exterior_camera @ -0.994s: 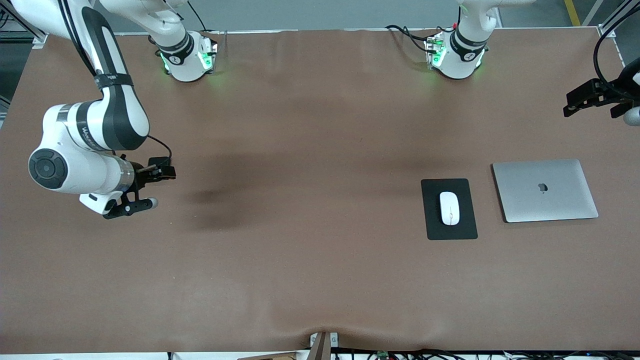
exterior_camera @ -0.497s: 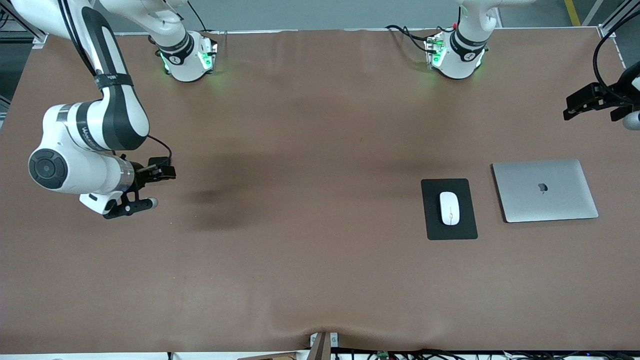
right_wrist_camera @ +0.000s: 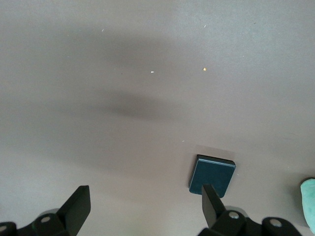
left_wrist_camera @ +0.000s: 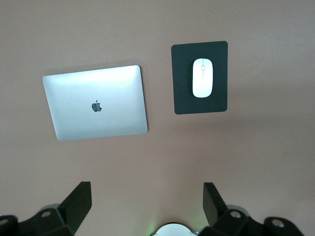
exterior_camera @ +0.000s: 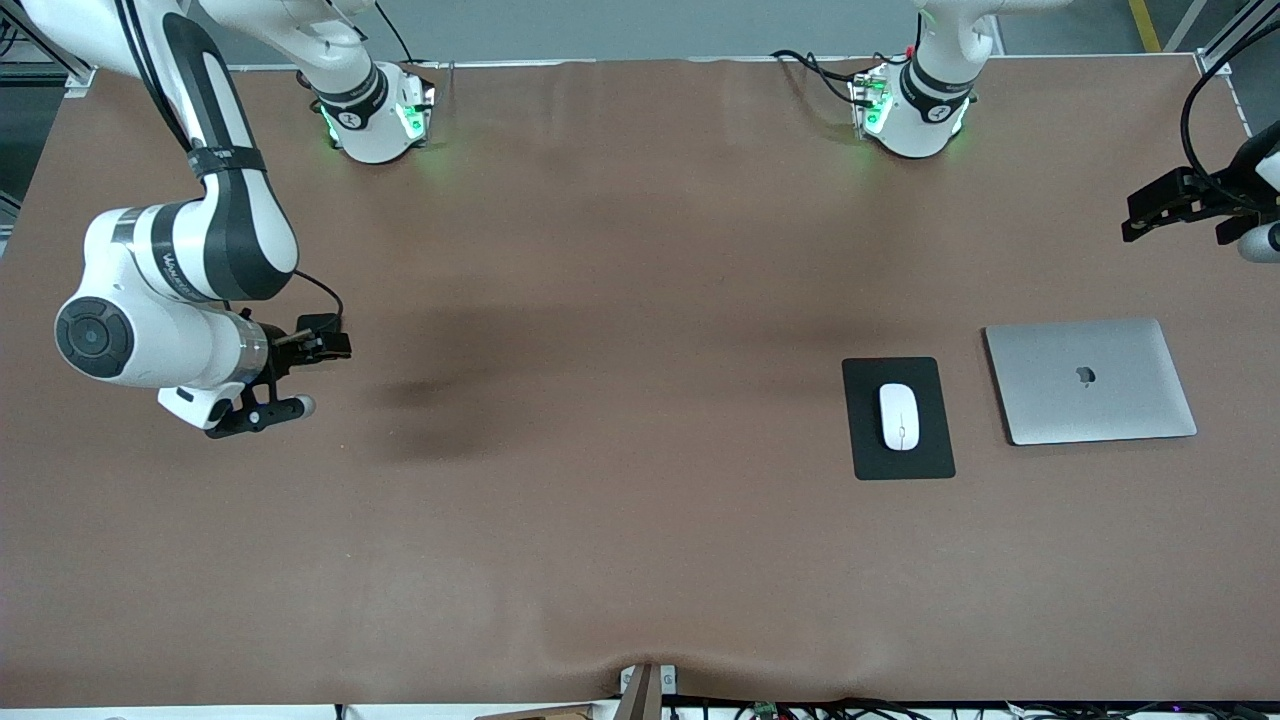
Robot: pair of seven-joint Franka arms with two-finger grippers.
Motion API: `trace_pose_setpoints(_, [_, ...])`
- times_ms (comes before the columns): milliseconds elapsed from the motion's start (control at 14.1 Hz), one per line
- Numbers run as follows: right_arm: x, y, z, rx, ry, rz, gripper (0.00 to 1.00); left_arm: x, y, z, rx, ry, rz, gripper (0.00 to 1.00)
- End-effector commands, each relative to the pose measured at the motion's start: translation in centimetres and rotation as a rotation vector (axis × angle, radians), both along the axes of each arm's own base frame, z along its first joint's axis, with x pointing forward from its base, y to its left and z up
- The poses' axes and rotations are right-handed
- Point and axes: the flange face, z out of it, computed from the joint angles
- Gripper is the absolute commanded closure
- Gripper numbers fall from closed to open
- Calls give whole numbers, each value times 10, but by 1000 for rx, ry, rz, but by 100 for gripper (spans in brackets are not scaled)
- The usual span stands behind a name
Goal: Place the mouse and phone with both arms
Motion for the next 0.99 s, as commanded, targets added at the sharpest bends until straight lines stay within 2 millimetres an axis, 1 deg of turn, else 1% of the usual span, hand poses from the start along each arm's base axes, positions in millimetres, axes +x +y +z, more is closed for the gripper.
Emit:
trace_pose_setpoints(0, [4, 0, 5, 7, 3, -20, 0, 4, 1, 3, 7, -6, -2, 0])
trace_pose_setpoints(923, [7, 1, 4, 6, 3, -19, 0, 5, 3, 1, 7, -3, 1, 0])
